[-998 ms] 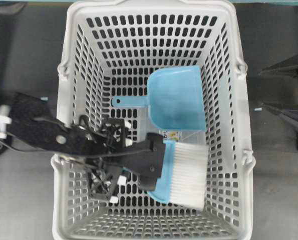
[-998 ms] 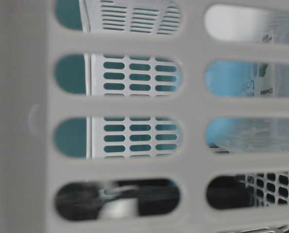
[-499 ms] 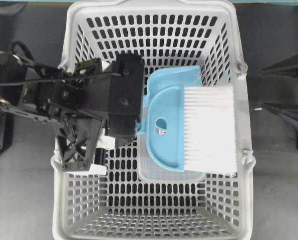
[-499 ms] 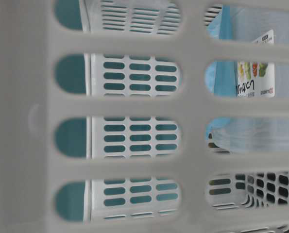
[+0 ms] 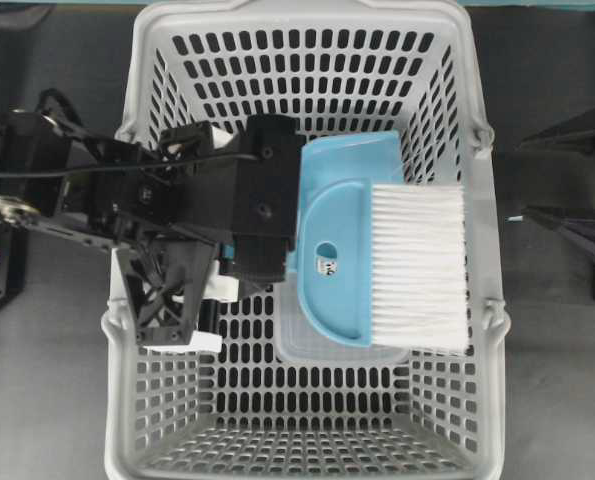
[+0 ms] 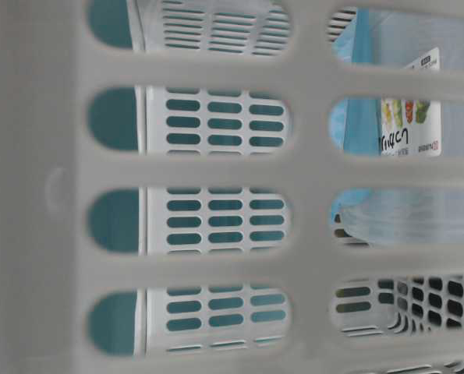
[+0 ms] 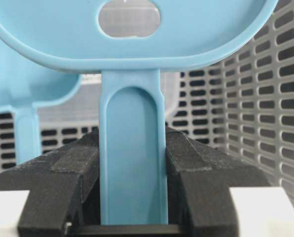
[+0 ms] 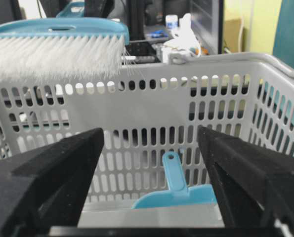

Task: Pick up the hand brush from the shopping basket with the left arm.
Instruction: 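Lift the brush upward out of the basket with the left gripper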

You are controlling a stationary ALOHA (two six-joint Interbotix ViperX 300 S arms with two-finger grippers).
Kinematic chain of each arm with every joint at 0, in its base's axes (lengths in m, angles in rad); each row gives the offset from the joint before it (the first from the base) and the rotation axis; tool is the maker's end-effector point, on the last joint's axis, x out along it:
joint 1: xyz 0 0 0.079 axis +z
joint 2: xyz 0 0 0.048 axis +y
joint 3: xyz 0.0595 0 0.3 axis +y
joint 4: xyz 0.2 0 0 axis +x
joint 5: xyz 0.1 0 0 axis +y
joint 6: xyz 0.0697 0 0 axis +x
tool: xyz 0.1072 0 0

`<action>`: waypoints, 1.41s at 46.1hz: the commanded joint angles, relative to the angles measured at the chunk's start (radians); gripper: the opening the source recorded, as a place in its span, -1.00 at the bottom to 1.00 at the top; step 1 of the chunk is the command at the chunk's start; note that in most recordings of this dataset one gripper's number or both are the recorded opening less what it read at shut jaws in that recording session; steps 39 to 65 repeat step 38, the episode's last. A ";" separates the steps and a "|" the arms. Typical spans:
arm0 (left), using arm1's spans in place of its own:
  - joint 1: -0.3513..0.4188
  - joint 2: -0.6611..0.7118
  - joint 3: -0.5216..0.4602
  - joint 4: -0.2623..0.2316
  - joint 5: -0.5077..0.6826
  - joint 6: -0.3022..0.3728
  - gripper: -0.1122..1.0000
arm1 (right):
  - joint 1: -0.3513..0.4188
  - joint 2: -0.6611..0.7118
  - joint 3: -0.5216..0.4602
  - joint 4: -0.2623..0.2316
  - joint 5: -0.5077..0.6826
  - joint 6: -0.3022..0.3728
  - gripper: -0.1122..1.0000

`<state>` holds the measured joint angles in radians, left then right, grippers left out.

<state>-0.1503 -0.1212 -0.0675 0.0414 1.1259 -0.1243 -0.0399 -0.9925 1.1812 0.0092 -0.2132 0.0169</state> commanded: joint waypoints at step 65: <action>-0.032 0.077 0.046 0.005 -0.018 0.002 -0.36 | -0.003 0.005 -0.011 0.003 -0.005 0.002 0.54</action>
